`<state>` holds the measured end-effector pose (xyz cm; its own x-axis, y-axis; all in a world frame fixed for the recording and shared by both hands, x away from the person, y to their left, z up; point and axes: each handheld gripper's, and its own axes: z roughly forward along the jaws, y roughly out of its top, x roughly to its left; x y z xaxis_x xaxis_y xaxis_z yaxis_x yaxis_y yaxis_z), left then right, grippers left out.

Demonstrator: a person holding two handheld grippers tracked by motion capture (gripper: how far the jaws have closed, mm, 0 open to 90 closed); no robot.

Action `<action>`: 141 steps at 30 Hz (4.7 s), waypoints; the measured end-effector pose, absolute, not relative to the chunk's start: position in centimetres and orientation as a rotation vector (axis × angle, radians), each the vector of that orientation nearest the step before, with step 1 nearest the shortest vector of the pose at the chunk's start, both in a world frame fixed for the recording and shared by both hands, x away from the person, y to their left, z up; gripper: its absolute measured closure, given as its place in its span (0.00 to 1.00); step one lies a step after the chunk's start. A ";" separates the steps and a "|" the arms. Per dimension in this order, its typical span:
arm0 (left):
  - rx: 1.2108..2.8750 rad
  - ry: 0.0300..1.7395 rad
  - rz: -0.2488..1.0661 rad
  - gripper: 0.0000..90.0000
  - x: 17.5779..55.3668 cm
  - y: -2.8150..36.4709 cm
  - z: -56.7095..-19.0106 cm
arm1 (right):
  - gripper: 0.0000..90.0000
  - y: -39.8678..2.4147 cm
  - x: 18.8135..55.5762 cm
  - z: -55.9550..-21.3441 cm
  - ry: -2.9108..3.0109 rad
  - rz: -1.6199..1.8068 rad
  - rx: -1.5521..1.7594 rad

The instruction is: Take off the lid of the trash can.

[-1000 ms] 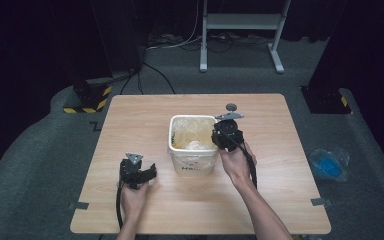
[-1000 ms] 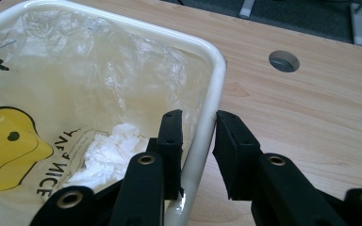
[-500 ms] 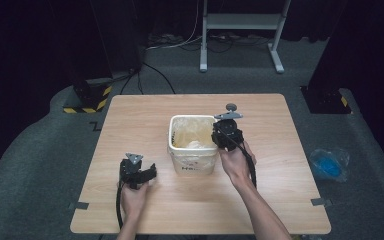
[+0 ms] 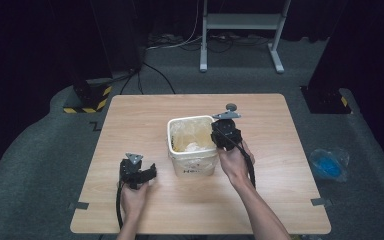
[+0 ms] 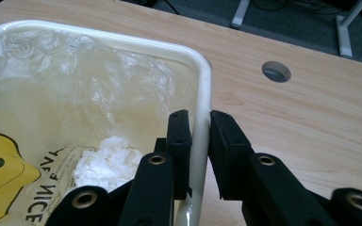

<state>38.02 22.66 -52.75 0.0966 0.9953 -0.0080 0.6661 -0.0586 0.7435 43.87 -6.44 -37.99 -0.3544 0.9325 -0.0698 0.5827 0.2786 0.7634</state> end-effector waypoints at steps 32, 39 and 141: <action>1.798 1.629 0.717 0.26 38.0 22.7 -52.7 | 0.91 -6.2 43.8 -36.7 2.034 0.943 1.331; 1.797 1.630 0.716 0.26 38.0 22.7 -52.7 | 0.91 -6.8 43.7 -36.3 2.027 0.952 1.324; 1.801 1.623 0.715 0.27 38.1 22.6 -52.7 | 0.91 -23.0 40.4 -37.8 1.774 0.921 1.534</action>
<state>38.06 22.61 -52.73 0.1054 0.9944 -0.0033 0.6685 -0.0684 0.7406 40.40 -22.96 -37.84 -0.1408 0.9900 -0.0065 0.5644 0.0856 0.8211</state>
